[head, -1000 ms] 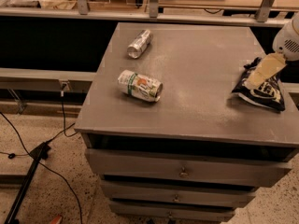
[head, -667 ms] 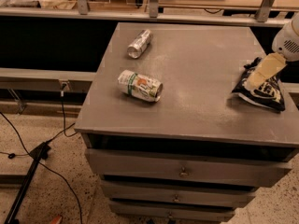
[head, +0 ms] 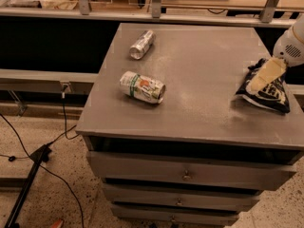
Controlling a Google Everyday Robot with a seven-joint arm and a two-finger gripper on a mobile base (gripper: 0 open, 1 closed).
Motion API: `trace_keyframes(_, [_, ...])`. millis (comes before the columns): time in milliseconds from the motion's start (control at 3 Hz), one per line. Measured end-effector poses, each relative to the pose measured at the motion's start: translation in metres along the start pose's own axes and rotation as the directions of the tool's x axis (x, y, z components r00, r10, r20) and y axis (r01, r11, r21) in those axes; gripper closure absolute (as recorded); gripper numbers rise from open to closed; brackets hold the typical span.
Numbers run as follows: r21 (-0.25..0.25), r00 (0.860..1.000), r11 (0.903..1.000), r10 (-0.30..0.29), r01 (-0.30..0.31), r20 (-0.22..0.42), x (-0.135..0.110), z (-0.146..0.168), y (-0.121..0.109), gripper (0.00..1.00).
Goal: Move blue chip bag near redbull can
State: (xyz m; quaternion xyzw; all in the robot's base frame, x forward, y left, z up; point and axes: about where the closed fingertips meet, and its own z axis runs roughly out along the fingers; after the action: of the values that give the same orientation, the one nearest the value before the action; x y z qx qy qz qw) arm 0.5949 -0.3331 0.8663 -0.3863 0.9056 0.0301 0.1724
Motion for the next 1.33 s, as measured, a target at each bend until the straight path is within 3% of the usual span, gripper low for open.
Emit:
trace_keyframes(1000, [-0.011,1.000,0.9999,-0.002,0.002,-0.002,-0.0017,0.0099,0.0002,0.83])
trace_keyframes(1333, [-0.043,0.999,0.9990,-0.012,0.014,0.034,-0.0041,0.0095,0.0033,1.00])
